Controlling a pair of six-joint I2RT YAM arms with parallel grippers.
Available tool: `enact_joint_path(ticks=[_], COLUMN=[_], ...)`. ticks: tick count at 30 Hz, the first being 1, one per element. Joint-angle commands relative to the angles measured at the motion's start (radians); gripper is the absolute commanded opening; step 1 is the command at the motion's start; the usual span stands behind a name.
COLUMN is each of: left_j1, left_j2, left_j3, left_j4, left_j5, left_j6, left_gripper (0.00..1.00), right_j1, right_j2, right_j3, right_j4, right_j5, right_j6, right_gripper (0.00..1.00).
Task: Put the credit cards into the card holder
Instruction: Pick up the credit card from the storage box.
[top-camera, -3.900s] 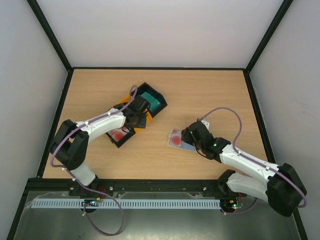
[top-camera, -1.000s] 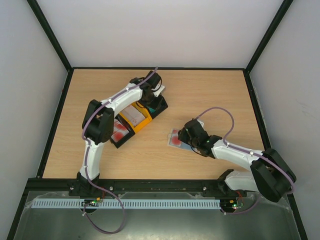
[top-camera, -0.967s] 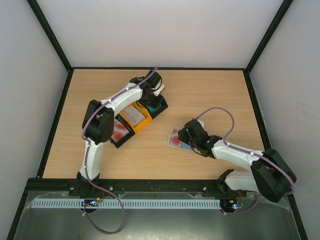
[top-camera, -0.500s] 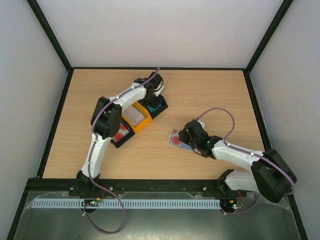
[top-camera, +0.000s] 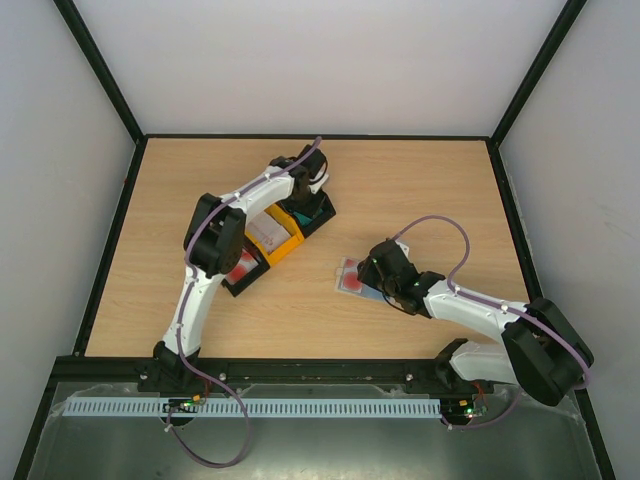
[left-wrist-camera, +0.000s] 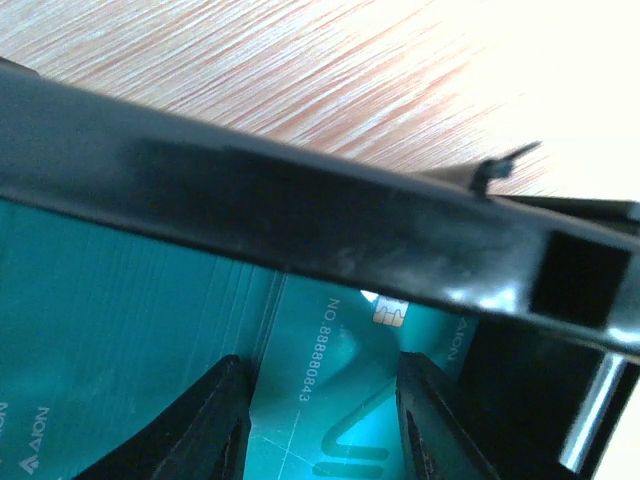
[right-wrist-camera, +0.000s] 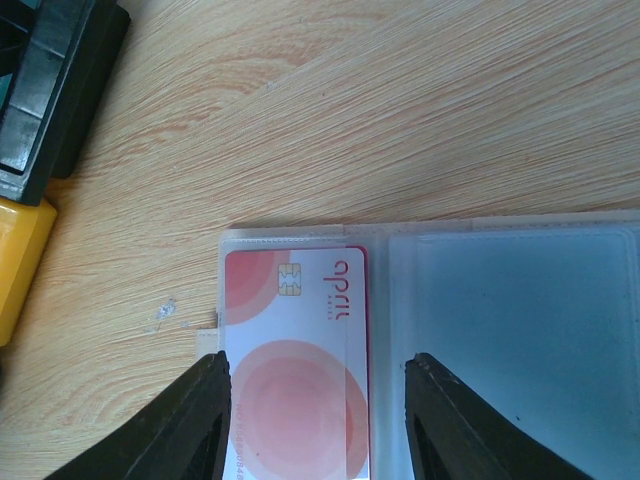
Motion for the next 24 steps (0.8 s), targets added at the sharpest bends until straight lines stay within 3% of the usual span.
enact_joint_path(ticks=[1,24], left_j1=[0.008,-0.043], left_j2=[0.028,-0.072], left_j3=[0.013,-0.015], left_j4=[-0.053,-0.076], left_j5=[-0.003,-0.029], left_j6=[0.013,0.004], left_gripper=[0.43,0.38], right_j1=[-0.005,-0.004], right_j2=[-0.017,-0.032], right_j3=[-0.014,-0.019], right_j4=[-0.031,-0.041], right_j5=[0.030,0.034], right_j6=[0.009,0.012], right_gripper=[0.47,0.47])
